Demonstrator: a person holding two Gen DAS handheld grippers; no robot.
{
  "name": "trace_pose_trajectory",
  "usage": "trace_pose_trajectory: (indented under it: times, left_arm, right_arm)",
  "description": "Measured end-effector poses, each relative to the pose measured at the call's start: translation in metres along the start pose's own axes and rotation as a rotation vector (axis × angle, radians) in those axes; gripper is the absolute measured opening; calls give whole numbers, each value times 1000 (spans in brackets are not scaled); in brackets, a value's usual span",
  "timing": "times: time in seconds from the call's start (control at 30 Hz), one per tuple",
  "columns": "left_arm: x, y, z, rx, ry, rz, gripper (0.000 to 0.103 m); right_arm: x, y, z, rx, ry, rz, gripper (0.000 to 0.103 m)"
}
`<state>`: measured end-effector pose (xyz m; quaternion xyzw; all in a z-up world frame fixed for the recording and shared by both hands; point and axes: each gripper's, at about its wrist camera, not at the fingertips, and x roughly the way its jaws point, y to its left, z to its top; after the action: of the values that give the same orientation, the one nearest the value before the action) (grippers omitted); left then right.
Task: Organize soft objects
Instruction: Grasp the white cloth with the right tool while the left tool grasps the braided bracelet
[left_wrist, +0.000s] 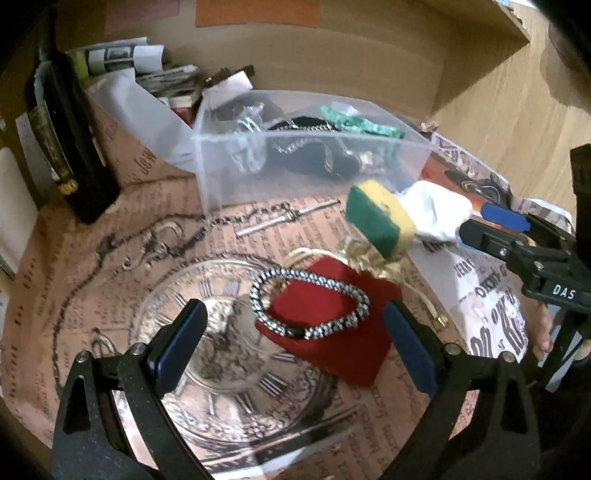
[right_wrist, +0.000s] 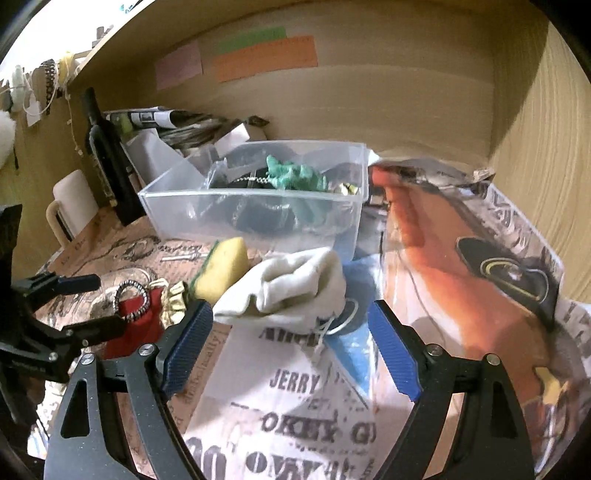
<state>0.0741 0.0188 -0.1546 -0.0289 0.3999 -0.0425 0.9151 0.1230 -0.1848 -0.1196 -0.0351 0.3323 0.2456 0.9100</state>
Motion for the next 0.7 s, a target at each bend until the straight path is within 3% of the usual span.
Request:
trace_pose_trajectory:
  times: [0.17, 0.33, 0.43, 0.53, 0.6, 0.7]
  left_arm:
    - [15, 2, -2, -17, 36, -3, 97]
    - [16, 8, 0, -38, 3, -14, 97]
    - [16, 11, 1, -49, -11, -27, 85]
    - [15, 12, 2, -41, -18, -47, 75]
    - [14, 12, 2, -37, -21, -62, 69]
    - [13, 12, 2, -36, -28, -62, 65]
  right_arm:
    - [13, -1, 6, 20, 24, 14, 84]
    - [26, -5, 11, 47, 32, 3, 84]
    - [36, -12, 7, 87, 67, 23, 84]
    - [37, -16, 6, 108, 75, 42, 75]
    - [40, -15, 6, 104, 87, 45, 61]
    - [42, -10, 5, 82, 99, 45, 50]
